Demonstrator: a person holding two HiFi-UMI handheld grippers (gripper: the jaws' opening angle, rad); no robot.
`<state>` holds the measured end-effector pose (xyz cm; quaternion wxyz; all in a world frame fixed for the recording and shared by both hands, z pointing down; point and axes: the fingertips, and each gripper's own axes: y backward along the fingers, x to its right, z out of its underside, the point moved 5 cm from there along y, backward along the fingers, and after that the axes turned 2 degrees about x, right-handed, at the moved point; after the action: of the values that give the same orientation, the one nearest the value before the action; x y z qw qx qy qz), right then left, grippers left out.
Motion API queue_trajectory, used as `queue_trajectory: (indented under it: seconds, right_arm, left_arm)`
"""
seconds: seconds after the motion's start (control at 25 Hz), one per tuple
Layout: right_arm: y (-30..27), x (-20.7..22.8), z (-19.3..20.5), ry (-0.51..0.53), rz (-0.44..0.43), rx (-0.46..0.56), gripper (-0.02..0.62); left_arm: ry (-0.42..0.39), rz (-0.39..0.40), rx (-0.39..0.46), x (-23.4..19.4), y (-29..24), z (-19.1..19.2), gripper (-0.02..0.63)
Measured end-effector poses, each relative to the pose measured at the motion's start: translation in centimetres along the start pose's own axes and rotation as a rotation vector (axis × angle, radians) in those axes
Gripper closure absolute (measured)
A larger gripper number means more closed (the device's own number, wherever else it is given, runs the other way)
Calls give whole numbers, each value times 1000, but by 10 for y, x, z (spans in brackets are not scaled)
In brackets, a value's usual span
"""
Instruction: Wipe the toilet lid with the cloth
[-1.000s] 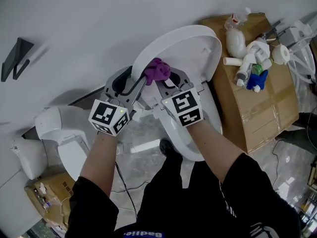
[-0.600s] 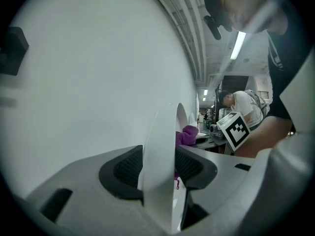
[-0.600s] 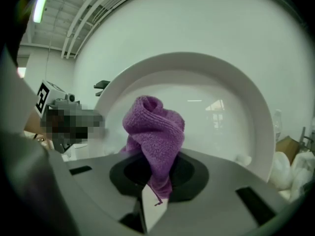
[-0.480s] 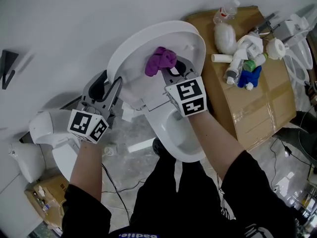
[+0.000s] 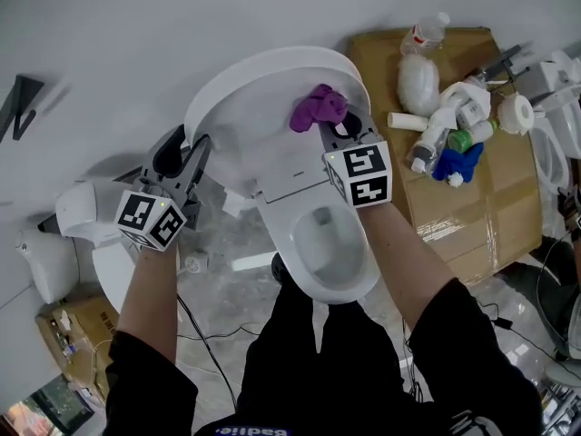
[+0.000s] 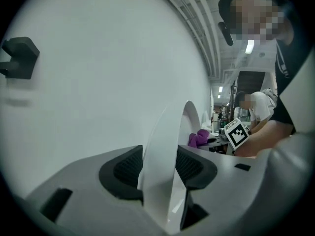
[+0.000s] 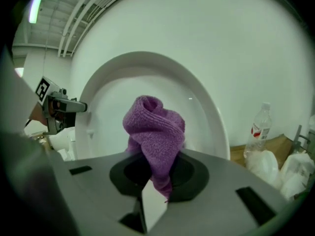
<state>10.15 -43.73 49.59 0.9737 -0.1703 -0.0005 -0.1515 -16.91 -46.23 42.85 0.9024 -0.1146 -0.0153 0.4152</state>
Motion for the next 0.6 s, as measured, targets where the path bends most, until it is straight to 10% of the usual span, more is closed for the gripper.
queue_trajectory:
  seconds: [0.6]
  right_arm:
    - [-37,-177,41,6,-186,-29,529]
  left_arm:
    - [-23,221,30,-5,-7,27,393]
